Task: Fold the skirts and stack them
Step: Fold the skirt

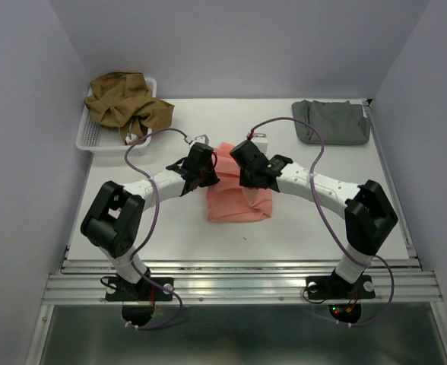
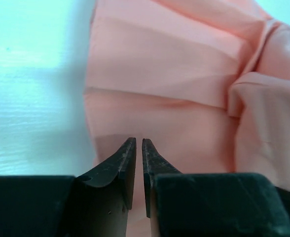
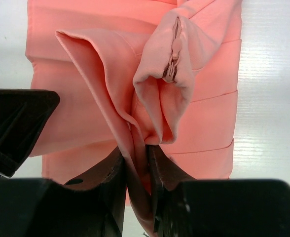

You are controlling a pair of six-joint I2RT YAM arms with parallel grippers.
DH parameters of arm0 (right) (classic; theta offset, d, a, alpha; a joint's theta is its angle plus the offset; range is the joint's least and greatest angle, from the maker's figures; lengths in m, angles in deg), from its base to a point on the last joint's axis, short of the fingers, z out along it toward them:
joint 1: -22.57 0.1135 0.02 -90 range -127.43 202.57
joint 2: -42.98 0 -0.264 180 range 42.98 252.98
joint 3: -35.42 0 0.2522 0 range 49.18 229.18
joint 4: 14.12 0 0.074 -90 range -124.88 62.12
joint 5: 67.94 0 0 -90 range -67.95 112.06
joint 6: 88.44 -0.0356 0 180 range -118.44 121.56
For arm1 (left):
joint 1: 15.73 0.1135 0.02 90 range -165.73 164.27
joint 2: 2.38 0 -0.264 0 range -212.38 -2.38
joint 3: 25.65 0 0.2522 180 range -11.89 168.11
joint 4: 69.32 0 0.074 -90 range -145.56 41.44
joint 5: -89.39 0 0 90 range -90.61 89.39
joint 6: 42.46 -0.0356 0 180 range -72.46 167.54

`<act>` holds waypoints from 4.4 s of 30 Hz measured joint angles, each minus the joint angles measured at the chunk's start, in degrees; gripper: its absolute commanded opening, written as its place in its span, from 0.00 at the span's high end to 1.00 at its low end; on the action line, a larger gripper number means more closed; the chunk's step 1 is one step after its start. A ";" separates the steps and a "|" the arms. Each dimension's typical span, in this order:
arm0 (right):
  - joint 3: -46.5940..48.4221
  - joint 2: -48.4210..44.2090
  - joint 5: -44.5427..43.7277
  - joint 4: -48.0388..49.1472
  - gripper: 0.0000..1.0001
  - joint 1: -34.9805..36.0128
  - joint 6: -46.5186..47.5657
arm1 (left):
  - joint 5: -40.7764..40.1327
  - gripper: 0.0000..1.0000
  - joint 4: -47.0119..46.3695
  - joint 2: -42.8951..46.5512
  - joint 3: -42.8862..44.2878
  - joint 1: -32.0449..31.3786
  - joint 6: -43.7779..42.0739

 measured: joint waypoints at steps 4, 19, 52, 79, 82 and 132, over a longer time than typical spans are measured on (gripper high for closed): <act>0.00 0.02 0.02 0.04 0.99 0.00 -0.04 | 0.20 0.81 0.37 -0.96 -2.05 0.79 -0.04; 3.28 0.42 2.19 0.52 0.99 0.00 0.00 | 1.77 0.85 -5.64 -6.86 -2.54 0.72 0.61; 11.13 9.57 14.99 6.58 0.14 -0.17 7.80 | -2.51 0.79 0.04 -4.63 -1.53 1.64 2.54; 1.25 -5.49 29.07 16.09 0.00 -17.53 10.58 | 7.58 0.01 6.71 5.95 9.75 -7.65 -5.51; 2.64 1.40 35.06 17.27 0.00 -18.62 10.82 | 9.90 0.01 6.16 2.82 7.45 -8.68 -5.86; -25.86 -17.57 26.05 41.29 0.00 -14.16 -1.68 | 7.78 0.01 -6.88 3.56 7.17 0.13 -12.22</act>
